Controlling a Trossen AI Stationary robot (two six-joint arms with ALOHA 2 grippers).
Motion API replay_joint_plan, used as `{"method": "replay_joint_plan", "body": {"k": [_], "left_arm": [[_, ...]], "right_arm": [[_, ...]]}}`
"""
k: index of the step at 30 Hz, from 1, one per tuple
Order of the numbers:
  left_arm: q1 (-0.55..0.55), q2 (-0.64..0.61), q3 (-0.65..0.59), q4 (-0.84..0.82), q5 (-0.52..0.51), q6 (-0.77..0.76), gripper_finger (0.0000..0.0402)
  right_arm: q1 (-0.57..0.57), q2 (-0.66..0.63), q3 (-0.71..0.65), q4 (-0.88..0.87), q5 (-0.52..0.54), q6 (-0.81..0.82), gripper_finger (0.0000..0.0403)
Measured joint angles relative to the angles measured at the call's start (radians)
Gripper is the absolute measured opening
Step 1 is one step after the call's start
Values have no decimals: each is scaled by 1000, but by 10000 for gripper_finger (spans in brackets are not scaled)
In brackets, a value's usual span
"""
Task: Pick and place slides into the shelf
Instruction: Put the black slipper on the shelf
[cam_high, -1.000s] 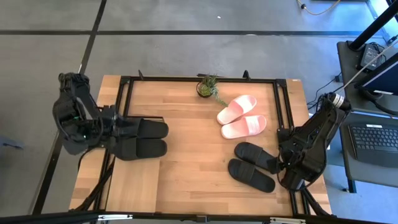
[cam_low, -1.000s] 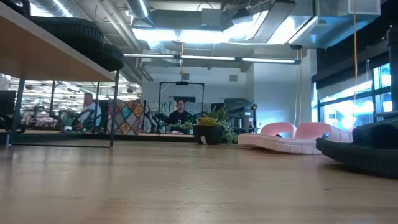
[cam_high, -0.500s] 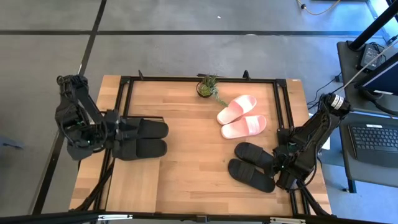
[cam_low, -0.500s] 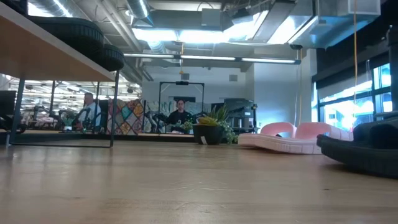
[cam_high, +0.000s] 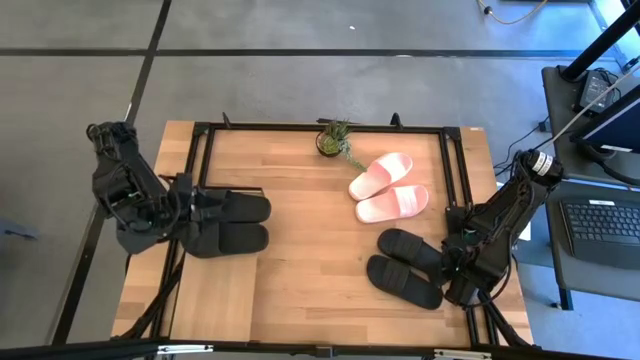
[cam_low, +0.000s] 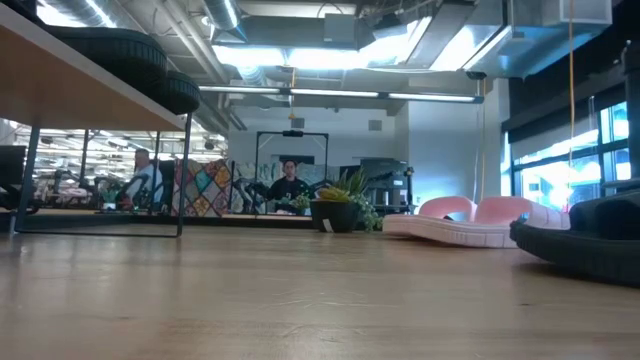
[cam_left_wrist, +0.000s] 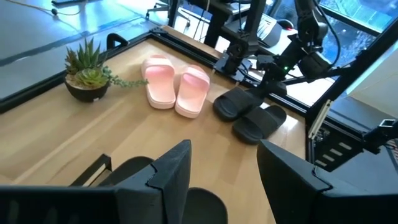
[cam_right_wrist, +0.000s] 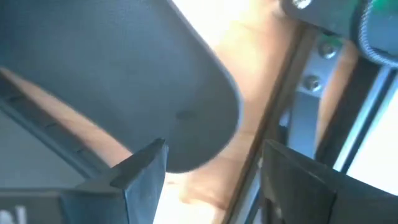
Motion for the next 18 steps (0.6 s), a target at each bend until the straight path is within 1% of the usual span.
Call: {"method": "replay_joint_plan", "body": {"k": [4, 13, 18], "left_arm": [[15, 0, 0, 0, 4, 16, 175], [38, 0, 0, 0, 38, 16, 175], [39, 0, 0, 0, 48, 16, 175]], "right_arm": [[0, 0, -9, 11, 56, 1, 264], [-1, 0, -85, 116, 64, 0, 264], [0, -3, -125, 171, 76, -27, 264]]}}
